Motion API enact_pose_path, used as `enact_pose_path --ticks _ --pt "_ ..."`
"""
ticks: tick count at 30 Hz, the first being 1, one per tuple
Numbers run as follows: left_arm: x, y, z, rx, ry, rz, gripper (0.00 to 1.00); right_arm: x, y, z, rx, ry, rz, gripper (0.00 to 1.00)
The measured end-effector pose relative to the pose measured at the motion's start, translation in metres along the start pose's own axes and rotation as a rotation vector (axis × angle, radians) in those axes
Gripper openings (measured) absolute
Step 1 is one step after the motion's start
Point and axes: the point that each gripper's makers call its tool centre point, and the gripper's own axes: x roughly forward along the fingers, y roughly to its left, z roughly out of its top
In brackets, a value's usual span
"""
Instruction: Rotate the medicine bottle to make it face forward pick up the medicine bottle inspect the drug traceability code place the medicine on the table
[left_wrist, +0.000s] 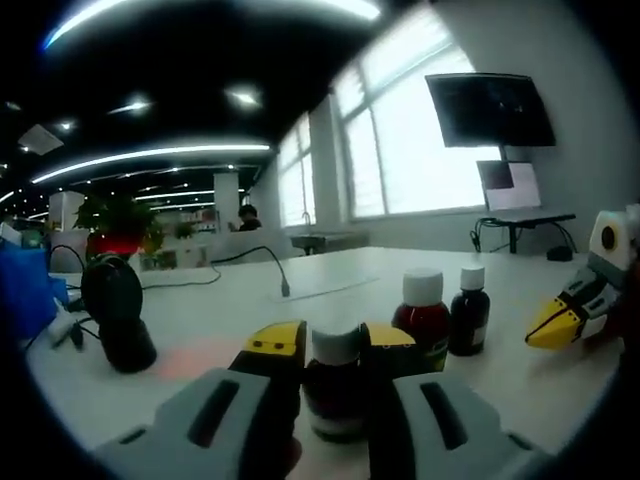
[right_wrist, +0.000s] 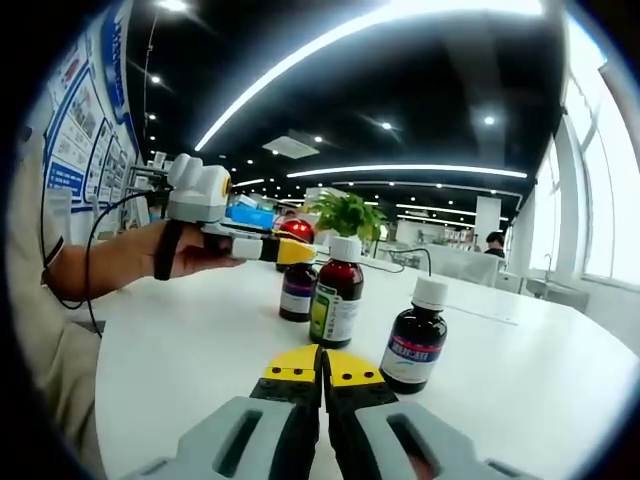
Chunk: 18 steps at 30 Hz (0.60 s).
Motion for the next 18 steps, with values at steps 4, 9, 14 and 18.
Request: enact_pose_path --ticks 4,9,14,18 --pt "-0.0005 -0.0021 0.0003 0.013 -0.002 -0.003 0.12 -0.0002 -0.0006 0.0001 0.002 -0.002 0.0 0.0" --pt "-0.0022 -0.0031 0.0002 0.006 -0.005 -0.008 0.12 -0.0001 -0.0009 -0.0001 0.002 -0.002 0.001 0.0" --pt "-0.0041 -0.004 0.0002 0.003 -0.006 -0.023 0.12 0.0003 -0.0011 -0.0008 0.0 0.0 0.001 0.0" --pt "-0.0059 -0.0059 0.0002 0.005 -0.011 -0.037 0.12 0.0003 -0.001 -0.0009 0.001 0.001 0.001 0.0"
